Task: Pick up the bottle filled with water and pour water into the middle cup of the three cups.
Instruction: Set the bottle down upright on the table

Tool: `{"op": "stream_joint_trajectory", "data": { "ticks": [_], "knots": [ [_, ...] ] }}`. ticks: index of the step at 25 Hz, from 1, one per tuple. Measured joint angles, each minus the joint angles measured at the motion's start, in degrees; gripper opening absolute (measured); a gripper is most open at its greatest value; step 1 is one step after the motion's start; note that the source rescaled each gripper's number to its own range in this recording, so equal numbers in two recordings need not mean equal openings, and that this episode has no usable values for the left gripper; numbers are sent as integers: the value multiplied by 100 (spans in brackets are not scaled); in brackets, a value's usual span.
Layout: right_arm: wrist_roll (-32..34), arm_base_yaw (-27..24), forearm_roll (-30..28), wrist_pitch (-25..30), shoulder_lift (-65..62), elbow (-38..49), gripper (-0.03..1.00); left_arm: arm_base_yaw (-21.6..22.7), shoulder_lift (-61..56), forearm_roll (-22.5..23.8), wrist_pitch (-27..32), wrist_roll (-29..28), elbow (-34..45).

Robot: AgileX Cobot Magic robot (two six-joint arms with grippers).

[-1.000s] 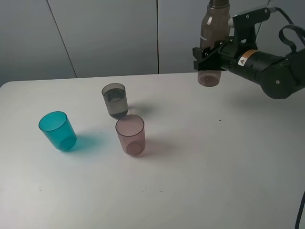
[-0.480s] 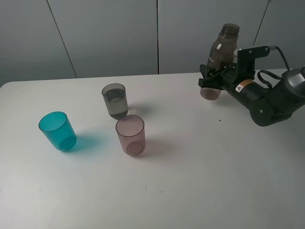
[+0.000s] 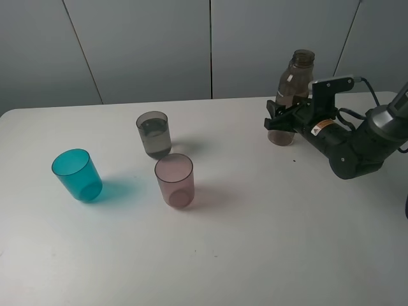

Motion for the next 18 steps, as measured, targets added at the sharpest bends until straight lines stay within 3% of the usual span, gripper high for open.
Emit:
{"op": "stream_joint_trajectory", "data": {
  "ticks": [6, 7, 9, 10, 11, 18],
  "knots": [
    [-133, 0, -107, 0, 0, 0, 0, 0, 0, 0, 0, -10, 0],
    [-144, 0, -107, 0, 0, 0, 12, 0, 0, 0, 0, -10, 0],
    [-144, 0, -107, 0, 0, 0, 74, 0, 0, 0, 0, -10, 0],
    [-144, 0, -107, -11, 0, 0, 89, 0, 0, 0, 0, -10, 0],
    [-144, 0, -107, -11, 0, 0, 95, 0, 0, 0, 0, -10, 0],
    [-157, 0, -107, -11, -393, 503, 99, 0, 0, 0, 0, -10, 0]
  ]
}}
